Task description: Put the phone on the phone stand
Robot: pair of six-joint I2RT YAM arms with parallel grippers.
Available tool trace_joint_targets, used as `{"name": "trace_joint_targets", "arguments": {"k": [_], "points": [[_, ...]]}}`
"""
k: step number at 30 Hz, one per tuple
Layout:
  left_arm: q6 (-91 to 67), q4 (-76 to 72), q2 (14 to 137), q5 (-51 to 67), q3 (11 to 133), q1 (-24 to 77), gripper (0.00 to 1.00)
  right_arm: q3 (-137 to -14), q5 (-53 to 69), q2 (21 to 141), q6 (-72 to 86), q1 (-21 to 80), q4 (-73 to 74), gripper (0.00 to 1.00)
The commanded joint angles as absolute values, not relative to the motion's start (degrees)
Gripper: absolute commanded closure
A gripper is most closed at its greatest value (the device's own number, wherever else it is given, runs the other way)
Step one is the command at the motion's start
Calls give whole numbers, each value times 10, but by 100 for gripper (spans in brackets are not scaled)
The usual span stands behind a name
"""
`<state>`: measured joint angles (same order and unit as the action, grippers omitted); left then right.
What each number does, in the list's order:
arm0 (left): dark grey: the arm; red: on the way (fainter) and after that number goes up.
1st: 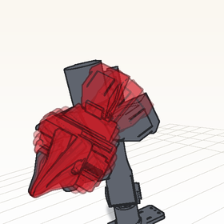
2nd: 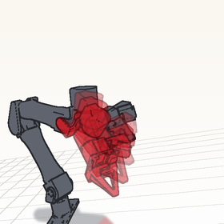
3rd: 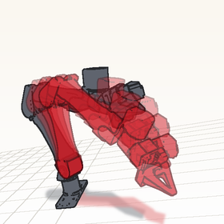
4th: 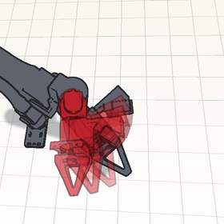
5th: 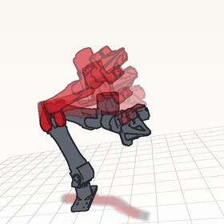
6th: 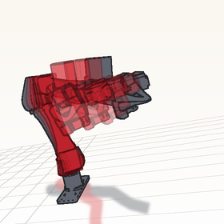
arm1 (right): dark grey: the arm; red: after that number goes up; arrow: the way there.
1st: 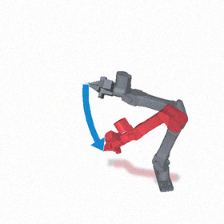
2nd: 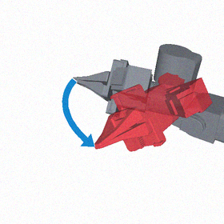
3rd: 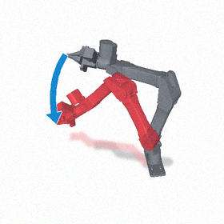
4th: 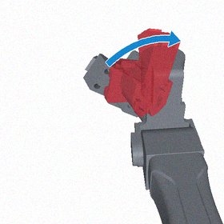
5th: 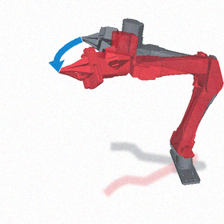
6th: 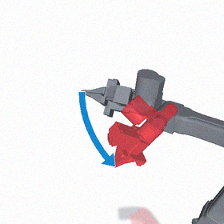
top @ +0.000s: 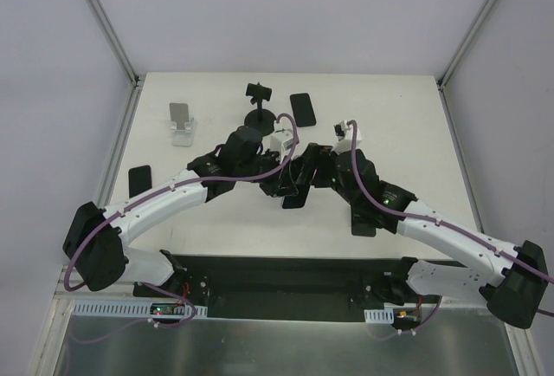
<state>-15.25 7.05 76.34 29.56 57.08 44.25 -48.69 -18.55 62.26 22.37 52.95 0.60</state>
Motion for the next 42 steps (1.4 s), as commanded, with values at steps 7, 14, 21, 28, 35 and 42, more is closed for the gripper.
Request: {"name": "trace_joint_targets", "arguments": {"k": [7,14,21,28,35,42], "points": [[-146,-10,732,370,571,450,100,-459,-122,540,223,520,-33,8],[-164,-57,729,490,564,450,100,-409,50,436,149,469,-39,9],[-179,-70,729,494,560,451,100,-403,119,370,134,427,15,16],[-183,-64,725,456,556,451,100,-439,108,417,180,429,26,8],[-188,-83,738,560,568,451,100,-430,212,431,150,415,-35,49],[-229,-146,726,645,552,451,100,-388,286,409,179,415,-141,83]]}}
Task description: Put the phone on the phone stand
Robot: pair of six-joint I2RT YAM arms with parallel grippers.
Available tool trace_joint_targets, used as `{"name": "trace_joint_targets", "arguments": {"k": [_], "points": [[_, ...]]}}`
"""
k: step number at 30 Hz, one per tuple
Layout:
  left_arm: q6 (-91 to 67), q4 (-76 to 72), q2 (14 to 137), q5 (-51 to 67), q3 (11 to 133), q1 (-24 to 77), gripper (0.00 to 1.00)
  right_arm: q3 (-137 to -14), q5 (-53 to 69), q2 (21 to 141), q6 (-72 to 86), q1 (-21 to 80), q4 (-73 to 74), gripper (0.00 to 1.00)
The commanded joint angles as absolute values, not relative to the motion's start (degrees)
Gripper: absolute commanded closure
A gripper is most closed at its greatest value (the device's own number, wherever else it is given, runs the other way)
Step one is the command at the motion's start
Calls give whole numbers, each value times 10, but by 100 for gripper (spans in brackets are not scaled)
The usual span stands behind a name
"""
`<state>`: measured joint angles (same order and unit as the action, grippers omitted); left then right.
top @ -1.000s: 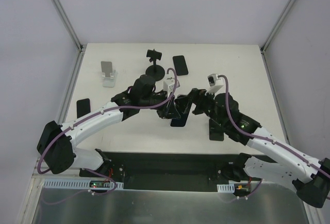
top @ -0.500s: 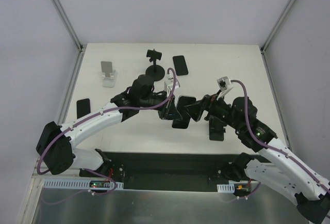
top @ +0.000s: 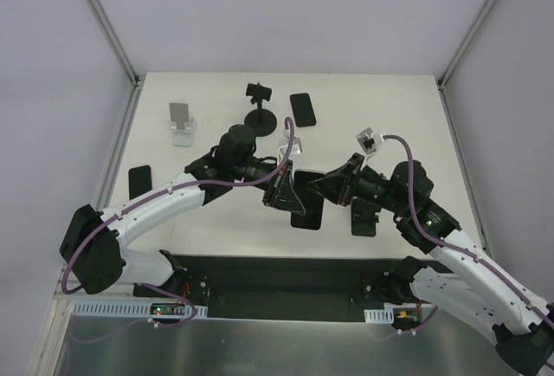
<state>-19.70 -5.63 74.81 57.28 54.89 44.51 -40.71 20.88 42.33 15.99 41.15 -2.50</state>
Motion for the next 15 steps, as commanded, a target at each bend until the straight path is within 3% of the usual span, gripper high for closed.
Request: {"name": "trace_joint_targets", "arguments": {"k": [1,5,6,11,15], "points": [[-242,-152,727,649,554,451,100,-385,292,406,180,415,-155,99],[-265,-177,728,651,549,451,98,-342,243,384,210,415,-202,99],[-268,-182,729,647,548,451,80,-328,230,368,219,416,-227,99],[-347,-271,737,670,529,450,61,-249,121,321,256,415,-379,99],[-382,-316,743,681,520,450,70,-235,84,309,258,416,-433,100]]}}
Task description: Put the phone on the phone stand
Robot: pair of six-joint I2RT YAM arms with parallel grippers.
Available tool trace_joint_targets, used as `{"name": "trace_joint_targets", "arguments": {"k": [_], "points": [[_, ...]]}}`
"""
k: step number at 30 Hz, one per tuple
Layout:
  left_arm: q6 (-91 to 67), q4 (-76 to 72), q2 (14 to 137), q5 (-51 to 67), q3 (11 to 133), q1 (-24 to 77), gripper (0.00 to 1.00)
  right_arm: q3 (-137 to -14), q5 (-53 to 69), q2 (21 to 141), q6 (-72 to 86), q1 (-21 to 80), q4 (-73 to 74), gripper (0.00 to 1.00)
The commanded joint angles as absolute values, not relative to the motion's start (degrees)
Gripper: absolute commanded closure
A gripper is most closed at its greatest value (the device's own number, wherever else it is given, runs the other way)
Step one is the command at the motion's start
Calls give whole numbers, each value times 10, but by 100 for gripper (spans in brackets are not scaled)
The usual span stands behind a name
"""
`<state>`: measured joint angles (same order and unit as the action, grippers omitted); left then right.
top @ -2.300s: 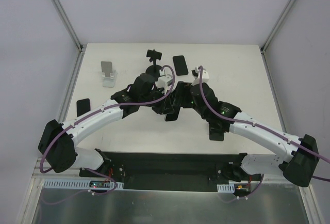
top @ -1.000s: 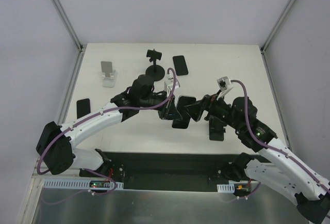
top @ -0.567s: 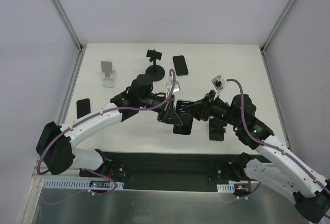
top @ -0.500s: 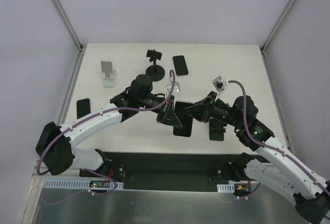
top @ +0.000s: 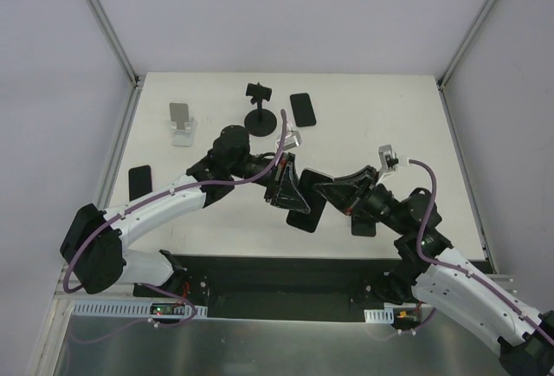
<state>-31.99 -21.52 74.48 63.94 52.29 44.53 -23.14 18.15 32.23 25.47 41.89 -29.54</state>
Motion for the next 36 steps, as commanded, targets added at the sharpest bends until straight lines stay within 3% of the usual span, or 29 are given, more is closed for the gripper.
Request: {"name": "trace_joint_targets", "arguments": {"k": [1,5,10,13,14,17,18,19,21,22,24,25,30,36], "points": [[-386,-316,748,689,527,450,71,-233,69,305,257,415,-433,100],[-384,-316,737,688,520,450,70,-227,45,273,257,415,-439,99],[-383,-316,747,695,526,450,78,-225,25,258,247,414,-439,100],[-373,-313,751,692,527,450,91,-231,34,268,252,415,-441,100],[-370,-308,752,677,528,448,100,-236,39,275,251,414,-441,100],[-334,-243,739,630,533,440,100,-260,33,268,243,415,-348,100],[-307,-224,730,582,533,438,100,-285,29,264,235,415,-262,97],[-291,-176,710,544,529,435,100,-291,19,258,234,415,-231,76],[-243,-131,689,438,528,435,100,-309,4,248,233,415,-162,52],[-233,-107,673,406,526,434,100,-337,-11,250,229,416,-94,34],[-207,-82,663,348,526,434,100,-368,-34,263,228,417,-20,15],[-200,-71,659,312,530,434,100,-401,-60,271,232,422,42,1],[-178,-35,648,251,533,434,100,-488,-123,376,243,440,164,3],[-174,-21,650,228,537,435,100,-554,-208,483,250,504,144,3]]}}
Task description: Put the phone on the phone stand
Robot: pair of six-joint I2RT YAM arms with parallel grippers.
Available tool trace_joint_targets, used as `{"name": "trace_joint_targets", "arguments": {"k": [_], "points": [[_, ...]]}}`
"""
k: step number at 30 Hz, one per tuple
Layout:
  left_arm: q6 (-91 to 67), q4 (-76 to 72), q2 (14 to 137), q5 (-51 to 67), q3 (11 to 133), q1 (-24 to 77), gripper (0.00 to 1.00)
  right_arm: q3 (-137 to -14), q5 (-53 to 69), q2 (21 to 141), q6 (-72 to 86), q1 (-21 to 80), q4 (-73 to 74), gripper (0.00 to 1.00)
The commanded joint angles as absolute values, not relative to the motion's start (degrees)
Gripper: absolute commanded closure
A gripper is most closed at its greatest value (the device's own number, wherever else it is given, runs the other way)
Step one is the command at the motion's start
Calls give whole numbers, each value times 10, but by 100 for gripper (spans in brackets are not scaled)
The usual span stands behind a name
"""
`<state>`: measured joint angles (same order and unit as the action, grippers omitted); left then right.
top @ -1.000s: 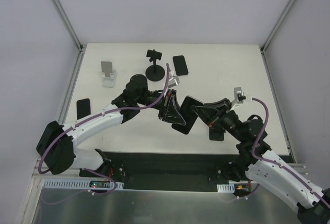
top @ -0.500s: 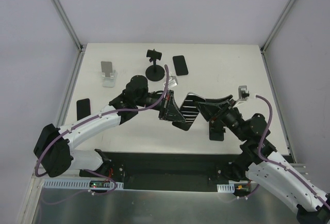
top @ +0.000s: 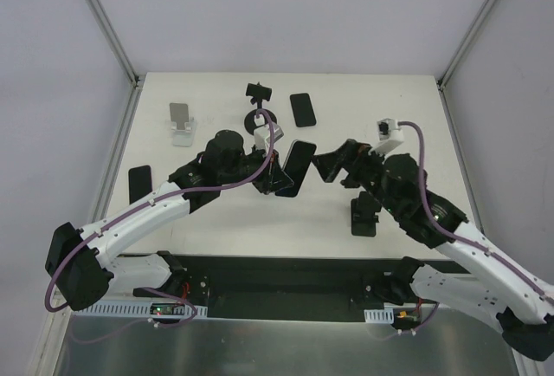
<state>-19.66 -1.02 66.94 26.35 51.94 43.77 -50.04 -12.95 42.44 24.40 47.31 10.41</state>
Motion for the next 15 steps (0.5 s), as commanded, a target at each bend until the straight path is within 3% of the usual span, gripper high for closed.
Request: {"name": "trace_joint_targets", "arguments": {"k": [1,8,15], "points": [[-174,-20,653,228,540,435,100,-566,-218,500,253,511,148,3],[-178,-9,659,229,545,437,100,-611,-216,599,269,541,120,3],[-174,-4,664,224,548,441,100,-614,-219,627,289,544,98,3]]}}
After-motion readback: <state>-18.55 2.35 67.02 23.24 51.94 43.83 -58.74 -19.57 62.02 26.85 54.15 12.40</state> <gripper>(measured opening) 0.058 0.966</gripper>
